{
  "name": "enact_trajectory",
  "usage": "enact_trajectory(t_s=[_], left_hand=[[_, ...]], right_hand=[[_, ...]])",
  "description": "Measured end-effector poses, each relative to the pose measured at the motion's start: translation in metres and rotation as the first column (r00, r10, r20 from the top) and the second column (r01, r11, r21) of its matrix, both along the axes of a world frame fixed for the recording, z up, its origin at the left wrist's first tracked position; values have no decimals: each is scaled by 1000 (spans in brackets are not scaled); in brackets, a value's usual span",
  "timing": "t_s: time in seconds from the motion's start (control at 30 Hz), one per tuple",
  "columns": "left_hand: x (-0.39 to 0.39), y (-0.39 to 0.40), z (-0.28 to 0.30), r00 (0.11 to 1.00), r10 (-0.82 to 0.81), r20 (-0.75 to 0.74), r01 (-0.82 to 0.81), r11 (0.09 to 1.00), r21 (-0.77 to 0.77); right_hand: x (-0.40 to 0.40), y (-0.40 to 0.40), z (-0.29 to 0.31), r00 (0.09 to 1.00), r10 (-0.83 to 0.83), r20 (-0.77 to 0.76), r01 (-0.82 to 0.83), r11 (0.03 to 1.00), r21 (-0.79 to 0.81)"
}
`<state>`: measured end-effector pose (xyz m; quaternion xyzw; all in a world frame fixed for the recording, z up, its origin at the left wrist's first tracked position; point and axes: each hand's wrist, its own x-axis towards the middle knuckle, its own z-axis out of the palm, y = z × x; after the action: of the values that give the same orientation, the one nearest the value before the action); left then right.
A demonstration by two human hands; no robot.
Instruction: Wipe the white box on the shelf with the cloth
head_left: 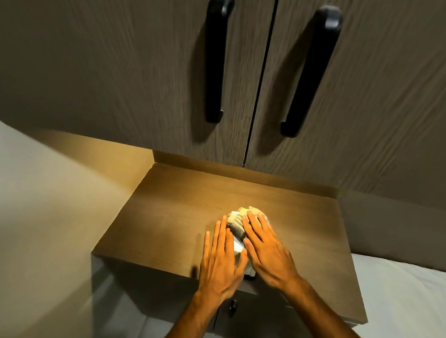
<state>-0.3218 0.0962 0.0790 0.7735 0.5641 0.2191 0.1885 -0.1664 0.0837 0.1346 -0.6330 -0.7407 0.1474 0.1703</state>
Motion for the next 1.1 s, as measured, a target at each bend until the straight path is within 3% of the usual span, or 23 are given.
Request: enact_trajectory(t_s=[0.07,0.2,0.37,0.5,0.63,0.8,0.93,1.1], left_hand=[[2,1,-1,1000,-9,-5,9,1000,11],[2,-1,0,1000,-10,-6,10,1000,18],[-2,-1,6,1000,-27,3,27,999,-28],[-2,-3,7,1000,-20,-7,20,999,-38],[0,-3,7,1000,-20,9,21,999,-49],[-4,-3,9,998,-31,50,34,997,-73],[-4,-4,12,999,-35,37,37,997,-67],[-2,-4,10,998,-42,39,45,996,-71]], right_hand=[[3,13,-1,999,-41,12,42,999,-4],[8,14,-3,980,-169,-106,162,984,-66],[-1,-26,-1,995,-85,-57,84,996,-11],[0,5,3,993,-111,28,112,993,-25],[2,16,3,967,-244,-77,239,969,-69],[-19,-37,-8,983,-154,-97,158,987,31],[-15,-7,2,991,-133,-21,133,991,2],[-5,4,0,956,-263,-126,259,965,-47]])
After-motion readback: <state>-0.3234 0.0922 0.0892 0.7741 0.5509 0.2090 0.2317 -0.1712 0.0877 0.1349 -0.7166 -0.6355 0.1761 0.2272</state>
